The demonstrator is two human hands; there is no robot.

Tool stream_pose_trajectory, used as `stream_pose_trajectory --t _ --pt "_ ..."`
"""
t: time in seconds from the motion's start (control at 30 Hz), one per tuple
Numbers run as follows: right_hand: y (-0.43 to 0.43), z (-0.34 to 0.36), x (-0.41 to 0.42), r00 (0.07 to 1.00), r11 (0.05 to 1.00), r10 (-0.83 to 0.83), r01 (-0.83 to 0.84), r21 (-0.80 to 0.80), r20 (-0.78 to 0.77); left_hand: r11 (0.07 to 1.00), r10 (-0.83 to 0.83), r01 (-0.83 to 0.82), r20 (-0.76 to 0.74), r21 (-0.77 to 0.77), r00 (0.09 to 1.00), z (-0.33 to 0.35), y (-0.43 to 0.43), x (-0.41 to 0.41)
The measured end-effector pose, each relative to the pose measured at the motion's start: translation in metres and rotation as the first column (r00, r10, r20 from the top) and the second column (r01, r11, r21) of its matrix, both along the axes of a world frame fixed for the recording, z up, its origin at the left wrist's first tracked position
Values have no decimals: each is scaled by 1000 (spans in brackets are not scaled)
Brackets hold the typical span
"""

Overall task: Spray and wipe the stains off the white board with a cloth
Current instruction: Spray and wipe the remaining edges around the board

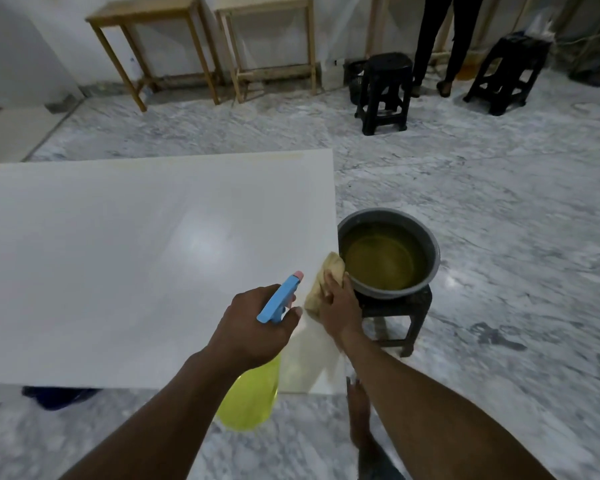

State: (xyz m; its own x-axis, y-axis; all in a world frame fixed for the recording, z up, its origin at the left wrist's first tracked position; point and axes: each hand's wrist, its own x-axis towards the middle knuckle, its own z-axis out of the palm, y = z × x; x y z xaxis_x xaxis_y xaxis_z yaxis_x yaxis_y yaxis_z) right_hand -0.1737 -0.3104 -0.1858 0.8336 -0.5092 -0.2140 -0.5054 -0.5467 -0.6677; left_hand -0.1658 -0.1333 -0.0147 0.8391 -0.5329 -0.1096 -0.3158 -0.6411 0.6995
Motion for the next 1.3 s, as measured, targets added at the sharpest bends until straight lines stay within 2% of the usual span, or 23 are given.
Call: stream_pose_trajectory --t 0.1,0.23,0.37,0.47,0.5,0.57,0.6,0.63,0.7,0.77,0.83,0.87,0.93,1.0,1.03,1.07,1.13,1.17,1.23,1.3 --pt "28 0 -48 998 990 -60 56 129 28 1000 0 0 2 -10 1000 -1 27 -39" --pt "60 3 -103 994 979 -90 78 187 55 1000 1 -1 3 -21 1000 0 51 -82" --pt "83 11 -141 974 906 -222 193 376 35 1000 8 -7 25 -6 1000 -5 68 -118" --pt "93 24 -162 947 783 -319 248 570 28 1000 5 -5 27 15 1000 -4 75 -137" --pt "94 27 -169 931 711 -364 269 650 13 1000 2 -2 21 16 1000 -3 76 -142" --pt "95 29 -180 890 500 -449 323 804 -78 1000 4 -4 0 9 1000 0 78 -148" --pt "94 30 -185 878 442 -456 367 818 -147 1000 6 -6 -7 7 1000 1 78 -150" --pt "91 29 -188 877 447 -440 399 801 -191 1000 9 -9 -11 6 1000 3 79 -152" --pt "80 40 -192 907 545 -365 393 741 -212 1000 15 -15 -9 7 1000 7 80 -155" --pt "70 66 -202 921 515 -308 373 772 -239 1000 19 -19 -2 24 1000 13 80 -155" --pt "52 82 -211 935 433 -244 341 834 -256 999 27 -26 -14 41 1000 22 79 -153" --pt "43 92 -215 937 351 -231 330 876 -261 998 28 -26 -23 56 999 26 78 -151" --pt "27 107 -220 937 89 -250 273 958 -244 995 11 -8 -29 101 1000 34 74 -144" --pt "19 127 -222 932 -68 -286 212 975 -223 987 -17 25 -56 156 998 41 69 -137" --pt "13 140 -220 938 -152 -303 128 980 -169 983 -32 45 -72 179 997 46 64 -132" --pt "11 145 -217 940 -194 -325 36 980 -99 976 -50 68 -88 205 995 50 60 -127" --pt "0 150 -207 908 -205 -407 -191 960 94 962 -83 105 -96 252 992 58 49 -116" --pt "-9 155 -199 886 -243 -447 -254 936 124 955 -98 119 -89 272 991 63 41 -109" --pt "-26 184 -189 885 -284 -466 -141 948 -8 948 -119 134 -68 290 991 76 23 -97" --pt "-46 205 -179 892 -275 -452 -119 954 -20 949 -123 133 -51 287 991 88 0 -83"
